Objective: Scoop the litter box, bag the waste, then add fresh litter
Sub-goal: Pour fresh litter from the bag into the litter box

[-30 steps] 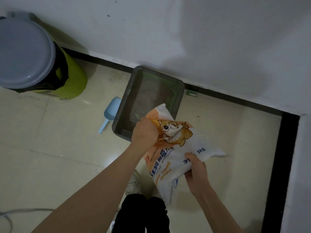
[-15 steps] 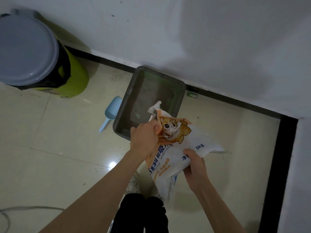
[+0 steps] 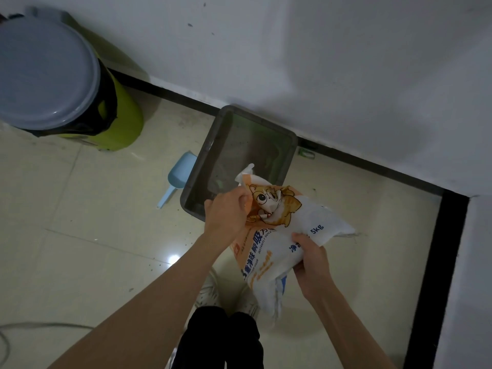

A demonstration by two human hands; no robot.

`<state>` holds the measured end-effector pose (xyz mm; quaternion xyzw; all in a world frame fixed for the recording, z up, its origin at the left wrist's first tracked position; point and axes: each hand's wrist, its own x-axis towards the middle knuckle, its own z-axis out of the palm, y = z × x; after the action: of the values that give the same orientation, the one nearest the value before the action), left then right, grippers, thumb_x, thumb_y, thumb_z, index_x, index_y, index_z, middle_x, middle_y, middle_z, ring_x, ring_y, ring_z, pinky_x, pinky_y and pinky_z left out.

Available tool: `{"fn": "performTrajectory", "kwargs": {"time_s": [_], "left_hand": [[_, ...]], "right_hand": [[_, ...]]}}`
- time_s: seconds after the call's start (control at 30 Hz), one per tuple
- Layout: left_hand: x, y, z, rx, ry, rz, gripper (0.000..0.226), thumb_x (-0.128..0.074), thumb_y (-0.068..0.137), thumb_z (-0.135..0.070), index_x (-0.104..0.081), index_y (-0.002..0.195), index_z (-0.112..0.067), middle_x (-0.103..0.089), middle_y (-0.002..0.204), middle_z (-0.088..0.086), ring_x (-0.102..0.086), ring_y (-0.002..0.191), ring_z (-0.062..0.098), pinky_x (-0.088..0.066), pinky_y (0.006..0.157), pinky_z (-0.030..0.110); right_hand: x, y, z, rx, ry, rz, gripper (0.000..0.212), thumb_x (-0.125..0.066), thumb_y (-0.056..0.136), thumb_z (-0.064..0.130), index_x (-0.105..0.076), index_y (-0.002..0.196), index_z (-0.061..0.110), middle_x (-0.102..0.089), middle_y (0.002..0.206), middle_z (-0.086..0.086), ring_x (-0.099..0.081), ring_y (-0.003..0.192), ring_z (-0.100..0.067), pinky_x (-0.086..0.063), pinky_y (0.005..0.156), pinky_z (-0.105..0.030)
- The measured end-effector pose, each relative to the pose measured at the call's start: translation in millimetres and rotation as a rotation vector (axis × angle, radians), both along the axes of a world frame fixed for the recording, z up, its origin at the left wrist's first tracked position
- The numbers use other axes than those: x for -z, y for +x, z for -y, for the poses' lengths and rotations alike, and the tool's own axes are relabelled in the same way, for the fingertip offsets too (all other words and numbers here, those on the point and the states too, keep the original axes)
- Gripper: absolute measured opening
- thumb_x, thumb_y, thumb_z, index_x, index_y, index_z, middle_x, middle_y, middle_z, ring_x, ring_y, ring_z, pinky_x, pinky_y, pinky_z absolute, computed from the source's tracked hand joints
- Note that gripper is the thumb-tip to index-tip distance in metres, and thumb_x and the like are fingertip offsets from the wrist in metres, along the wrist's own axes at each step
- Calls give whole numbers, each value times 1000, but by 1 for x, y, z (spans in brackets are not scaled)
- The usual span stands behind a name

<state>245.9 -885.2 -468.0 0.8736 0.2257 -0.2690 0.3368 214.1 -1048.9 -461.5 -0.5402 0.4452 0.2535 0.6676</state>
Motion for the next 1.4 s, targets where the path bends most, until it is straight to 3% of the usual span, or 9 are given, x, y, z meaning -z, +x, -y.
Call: {"fn": "performTrajectory", "kwargs": {"time_s": [0.27,0.43,0.57,0.77,1.17,1.33,1.4], "left_hand": [[-1,-2,0,-24,-15,-2,26,-31,100,-24,-56,108,-20,-52,88,-4,-53,97,17,-26,97,33],[1,-4,-3,-54,-27,16,26,-33,100,-23,-58,106,-23,-60,92,-1,-55,96,17,-29,99,35],[4,-6,-3,-61,-49,33,24,-35,99,-23,-59,104,-23,-59,91,-1,-56,96,19,-36,100,40],[1,-7,-1,-59,-35,31,23,-36,99,-24,-58,106,-22,-63,100,2,-55,100,18,-29,99,35],[-5,-11,2,-64,-71,20,22,-38,98,-24,-59,104,-21,-64,100,3,-57,98,19,-37,102,42],[-14,-14,3,-76,-119,36,14,-44,96,-20,-55,89,-24,-55,83,-8,-55,85,13,-41,99,42],[-21,-13,2,-83,-135,64,13,-45,95,-17,-56,88,-20,-54,80,-9,-57,84,14,-43,97,39]], "right_hand": [[-2,3,0,-5,-15,-12,31,-51,87,-2,-60,115,7,-69,103,-10,-65,94,-27,-53,83,-40],[-4,4,2,-8,-11,-5,24,-51,88,-2,-63,103,12,-70,98,-8,-65,91,-25,-54,79,-38],[-5,4,4,3,-17,-17,28,-52,87,-1,-60,113,7,-69,99,-8,-65,90,-25,-53,75,-36],[-8,4,4,-6,-28,-34,33,-53,87,0,-58,120,4,-68,105,-13,-65,94,-28,-54,79,-38],[-7,-1,12,-2,-32,-26,31,-53,88,0,-58,117,6,-68,103,-11,-65,91,-26,-54,77,-37],[13,-15,27,58,-50,-65,35,-52,89,1,-56,124,4,-65,115,-16,-62,102,-33,-51,89,-45],[23,-21,34,91,-51,-92,35,-52,90,3,-55,125,4,-64,116,-16,-62,99,-31,-51,87,-44]]}}
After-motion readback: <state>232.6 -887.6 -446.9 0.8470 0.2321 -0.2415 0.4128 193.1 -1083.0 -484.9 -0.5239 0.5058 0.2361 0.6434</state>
